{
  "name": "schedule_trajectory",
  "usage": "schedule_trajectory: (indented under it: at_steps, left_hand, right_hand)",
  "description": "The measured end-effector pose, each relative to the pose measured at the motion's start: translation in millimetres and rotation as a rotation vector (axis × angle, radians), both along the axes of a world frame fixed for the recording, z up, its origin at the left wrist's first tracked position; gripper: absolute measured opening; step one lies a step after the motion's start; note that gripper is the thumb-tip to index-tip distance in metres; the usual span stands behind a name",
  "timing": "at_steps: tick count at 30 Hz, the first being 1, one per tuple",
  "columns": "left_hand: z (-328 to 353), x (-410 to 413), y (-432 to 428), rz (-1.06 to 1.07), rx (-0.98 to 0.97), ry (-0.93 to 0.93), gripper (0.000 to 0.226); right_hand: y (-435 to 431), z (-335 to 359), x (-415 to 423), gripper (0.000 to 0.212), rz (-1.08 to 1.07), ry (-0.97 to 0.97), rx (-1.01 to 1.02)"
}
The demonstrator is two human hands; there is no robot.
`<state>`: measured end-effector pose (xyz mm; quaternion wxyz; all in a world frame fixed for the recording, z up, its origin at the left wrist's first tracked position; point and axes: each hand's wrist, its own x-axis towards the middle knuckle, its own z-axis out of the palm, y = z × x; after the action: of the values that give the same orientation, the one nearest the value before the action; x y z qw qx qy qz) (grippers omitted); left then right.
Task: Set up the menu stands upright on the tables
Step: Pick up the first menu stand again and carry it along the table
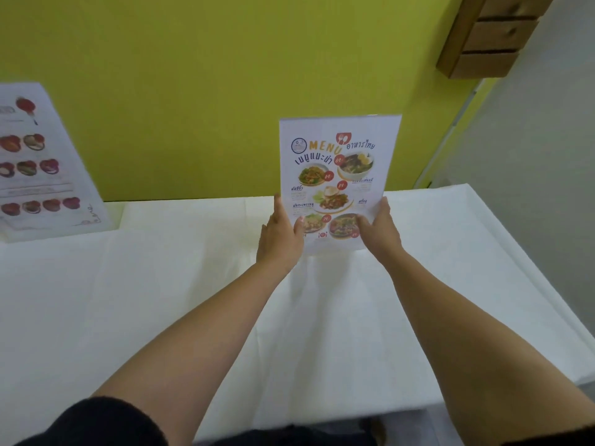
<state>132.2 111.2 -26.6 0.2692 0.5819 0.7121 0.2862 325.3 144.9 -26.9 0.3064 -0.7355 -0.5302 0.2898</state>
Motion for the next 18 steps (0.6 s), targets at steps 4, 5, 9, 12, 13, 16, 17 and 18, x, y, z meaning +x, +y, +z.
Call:
schedule_trajectory:
  at_steps: [4,5,9,12,13,16,17,18]
  left_hand:
    - [6.9,24.3,-0.6,0.127,-0.017,-0.044,0.073]
    - [8.9,31.8,-0.9,0.159,-0.020,-0.052,0.073]
    - [14.1,65.9,3.9,0.220,-0.010,-0.088,0.072]
    - [17.8,99.7,15.7,0.228,0.037,-0.111,0.070]
    - [19.1,113.2,19.7,0.227,0.047,-0.118,0.069]
    - [19.0,158.1,31.2,0.202,0.048,-0.153,0.069]
    - [18.2,172.3,34.8,0.186,0.050,-0.167,0.070]
    - [16.5,185.7,38.9,0.170,0.052,-0.186,0.070]
  right_hand:
    - [15.9,-0.7,6.1,0.059,-0.019,0.214,0.001]
    - [18.2,-0.9,11.3,0.057,0.000,0.230,0.001]
    - [29.1,7.0,43.9,0.049,0.041,0.261,0.023]
    - [39.9,16.8,77.6,0.048,0.047,0.270,0.047]
    - [43.2,18.8,91.1,0.047,0.043,0.271,0.055]
    - [50.5,19.6,138.2,0.047,0.017,0.278,0.061]
    - [52.1,19.4,153.5,0.048,0.004,0.282,0.056]
    - [53.5,19.3,168.2,0.049,-0.008,0.284,0.050]
